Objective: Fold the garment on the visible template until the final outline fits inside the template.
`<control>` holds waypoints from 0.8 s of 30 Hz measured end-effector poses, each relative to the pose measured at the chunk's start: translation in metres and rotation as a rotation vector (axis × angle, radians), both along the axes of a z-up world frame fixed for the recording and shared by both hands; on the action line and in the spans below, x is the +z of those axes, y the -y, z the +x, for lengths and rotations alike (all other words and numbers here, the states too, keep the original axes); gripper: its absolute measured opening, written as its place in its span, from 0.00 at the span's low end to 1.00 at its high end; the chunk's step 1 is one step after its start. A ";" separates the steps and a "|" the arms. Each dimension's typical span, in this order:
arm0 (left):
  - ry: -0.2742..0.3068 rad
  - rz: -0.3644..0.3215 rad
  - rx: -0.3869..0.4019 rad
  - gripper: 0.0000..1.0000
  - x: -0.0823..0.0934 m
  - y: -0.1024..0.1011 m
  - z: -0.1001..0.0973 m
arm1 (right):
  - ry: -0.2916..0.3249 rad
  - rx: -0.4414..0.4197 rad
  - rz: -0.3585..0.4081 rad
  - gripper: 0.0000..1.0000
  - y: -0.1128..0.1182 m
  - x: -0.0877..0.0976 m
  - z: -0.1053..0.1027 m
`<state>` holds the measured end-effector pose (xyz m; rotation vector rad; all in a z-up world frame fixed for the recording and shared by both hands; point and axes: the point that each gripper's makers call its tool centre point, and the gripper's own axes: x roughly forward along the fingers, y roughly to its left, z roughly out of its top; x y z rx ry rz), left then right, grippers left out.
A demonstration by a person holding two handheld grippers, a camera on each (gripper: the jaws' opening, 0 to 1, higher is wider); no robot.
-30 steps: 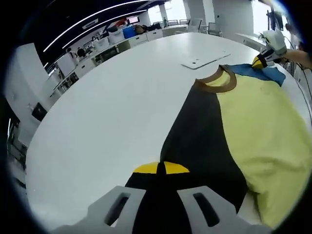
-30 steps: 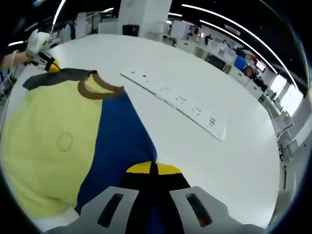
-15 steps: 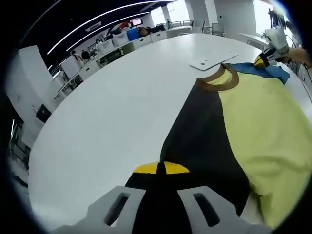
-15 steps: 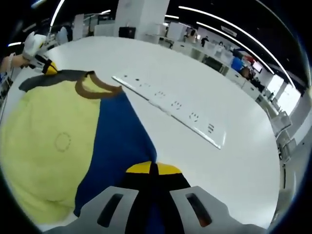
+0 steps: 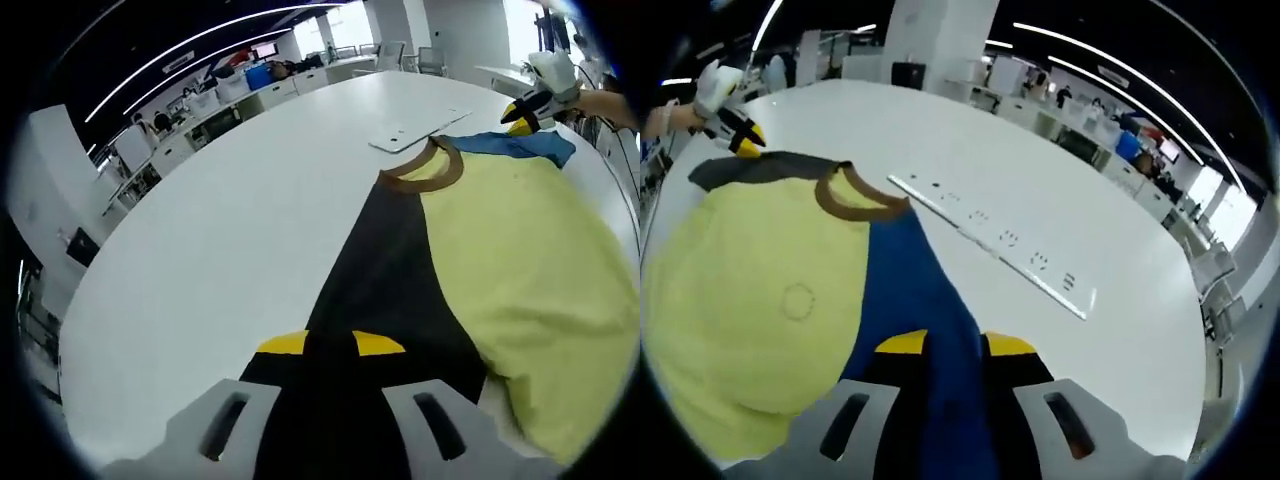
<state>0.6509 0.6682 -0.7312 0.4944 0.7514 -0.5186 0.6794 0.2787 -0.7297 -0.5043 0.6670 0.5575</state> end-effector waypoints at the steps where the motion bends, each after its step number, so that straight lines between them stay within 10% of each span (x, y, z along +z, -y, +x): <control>1: -0.003 -0.002 -0.004 0.12 0.004 0.002 -0.002 | 0.006 0.003 0.006 0.20 -0.002 0.004 -0.002; 24: 0.025 -0.068 -0.120 0.41 0.064 0.029 -0.070 | 0.065 0.093 0.079 0.52 -0.028 0.062 -0.073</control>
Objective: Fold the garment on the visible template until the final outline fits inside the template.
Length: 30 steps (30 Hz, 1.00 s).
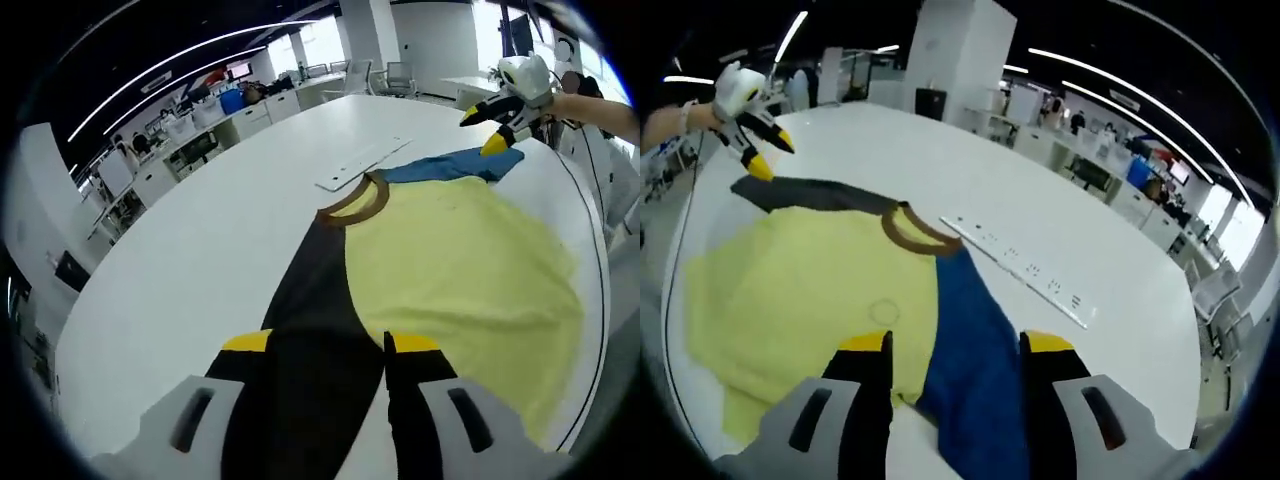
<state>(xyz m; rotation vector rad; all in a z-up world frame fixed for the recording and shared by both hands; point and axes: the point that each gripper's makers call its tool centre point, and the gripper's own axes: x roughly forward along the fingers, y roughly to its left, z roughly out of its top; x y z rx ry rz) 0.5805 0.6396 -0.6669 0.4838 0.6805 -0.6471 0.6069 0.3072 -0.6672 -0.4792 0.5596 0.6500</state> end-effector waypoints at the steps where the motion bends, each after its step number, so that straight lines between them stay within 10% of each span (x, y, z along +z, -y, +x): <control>1: 0.001 0.001 0.000 0.43 0.003 0.000 -0.002 | 0.003 0.001 0.004 0.54 -0.001 0.003 -0.002; 30: 0.014 -0.007 -0.112 0.84 0.042 0.018 -0.072 | 0.016 0.130 0.059 0.96 -0.031 0.046 -0.079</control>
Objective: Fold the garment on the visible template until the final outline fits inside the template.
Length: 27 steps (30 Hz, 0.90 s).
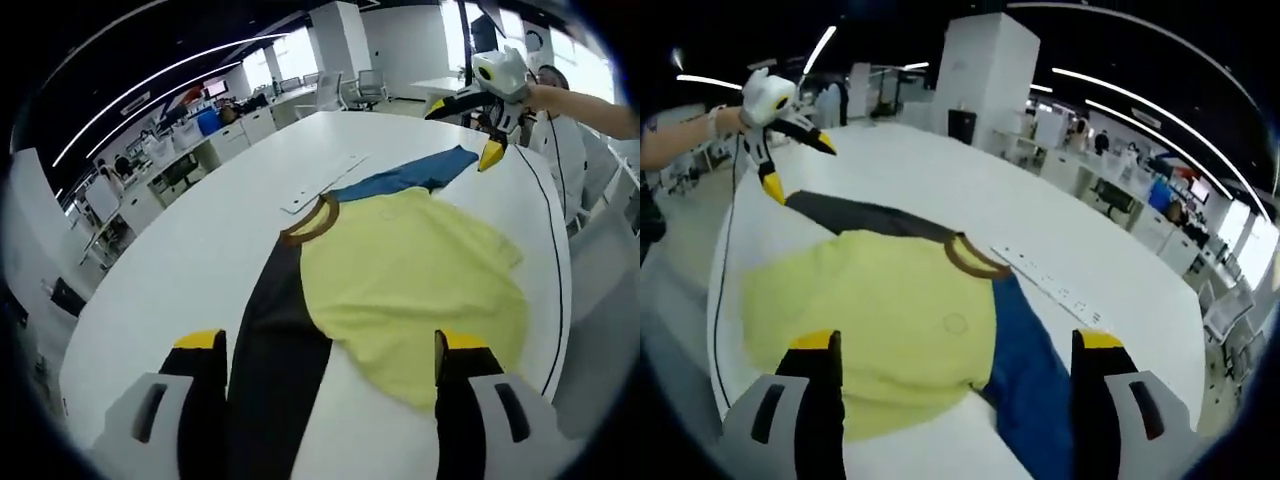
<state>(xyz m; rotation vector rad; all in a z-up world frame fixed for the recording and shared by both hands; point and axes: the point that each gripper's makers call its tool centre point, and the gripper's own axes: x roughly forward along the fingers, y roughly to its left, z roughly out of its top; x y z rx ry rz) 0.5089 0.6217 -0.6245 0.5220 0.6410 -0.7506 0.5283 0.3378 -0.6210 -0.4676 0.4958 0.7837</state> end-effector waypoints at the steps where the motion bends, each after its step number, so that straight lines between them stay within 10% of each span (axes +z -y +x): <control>1: 0.001 -0.001 -0.002 0.85 0.001 0.001 -0.002 | 0.001 0.001 0.001 0.97 0.000 0.001 -0.001; 27: 0.041 -0.033 -0.032 1.00 0.020 0.012 -0.071 | 0.040 -0.012 0.031 1.00 -0.008 0.026 -0.084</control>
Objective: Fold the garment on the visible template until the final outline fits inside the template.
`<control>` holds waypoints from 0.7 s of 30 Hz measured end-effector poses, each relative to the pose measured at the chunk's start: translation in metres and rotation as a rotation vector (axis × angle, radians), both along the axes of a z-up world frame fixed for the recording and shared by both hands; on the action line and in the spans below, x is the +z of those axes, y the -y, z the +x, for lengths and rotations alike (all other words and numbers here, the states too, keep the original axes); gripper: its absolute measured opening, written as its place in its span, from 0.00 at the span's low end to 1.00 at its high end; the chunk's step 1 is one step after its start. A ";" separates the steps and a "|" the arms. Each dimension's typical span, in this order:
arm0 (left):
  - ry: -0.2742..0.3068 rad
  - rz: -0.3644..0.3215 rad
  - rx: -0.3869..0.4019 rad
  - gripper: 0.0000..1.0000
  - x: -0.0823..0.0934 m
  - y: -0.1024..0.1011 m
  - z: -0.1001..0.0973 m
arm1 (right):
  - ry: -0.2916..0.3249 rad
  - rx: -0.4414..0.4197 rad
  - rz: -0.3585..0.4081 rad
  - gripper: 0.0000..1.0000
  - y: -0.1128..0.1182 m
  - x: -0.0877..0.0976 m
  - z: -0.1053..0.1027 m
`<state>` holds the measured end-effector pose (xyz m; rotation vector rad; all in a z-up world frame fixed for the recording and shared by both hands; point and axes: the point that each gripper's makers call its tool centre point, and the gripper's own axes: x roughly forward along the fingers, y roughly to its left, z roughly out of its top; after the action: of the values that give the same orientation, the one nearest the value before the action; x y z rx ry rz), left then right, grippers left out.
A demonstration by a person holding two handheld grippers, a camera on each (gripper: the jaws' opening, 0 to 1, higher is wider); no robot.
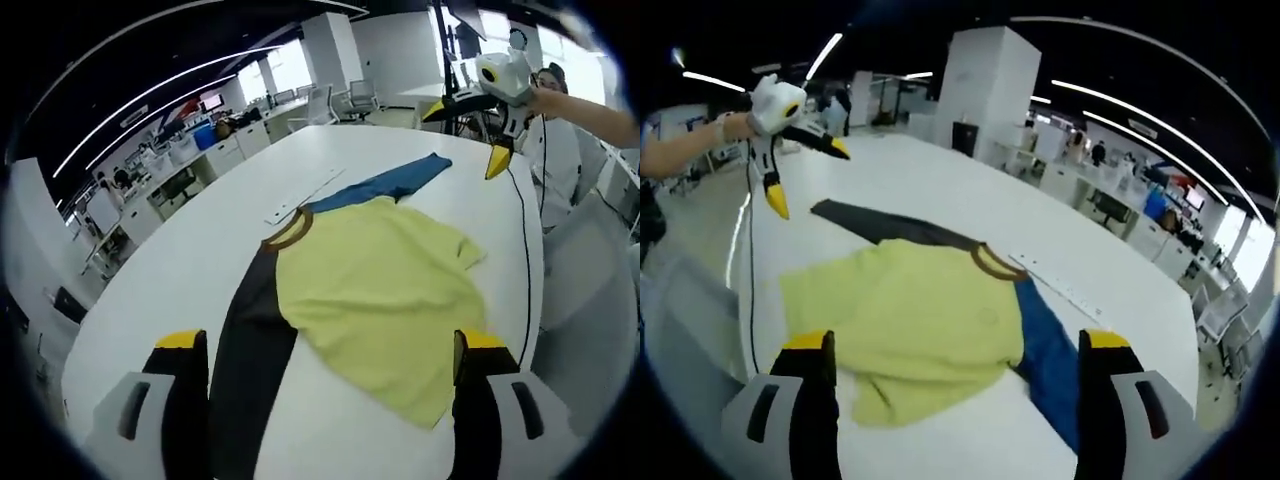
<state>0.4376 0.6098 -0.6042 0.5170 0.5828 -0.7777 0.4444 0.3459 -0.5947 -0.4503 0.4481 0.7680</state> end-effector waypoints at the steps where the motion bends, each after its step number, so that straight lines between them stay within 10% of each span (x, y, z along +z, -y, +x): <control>1: 0.000 0.000 -0.002 1.00 0.000 0.000 -0.001 | 0.000 -0.002 0.001 1.00 0.000 0.000 -0.001; 21: -0.002 -0.027 -0.033 0.99 -0.006 -0.017 -0.044 | -0.030 -0.068 0.015 1.00 -0.011 -0.022 -0.057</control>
<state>0.3939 0.6270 -0.6106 0.5022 0.5663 -0.8160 0.3870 0.3566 -0.6164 -0.4083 0.4836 0.7132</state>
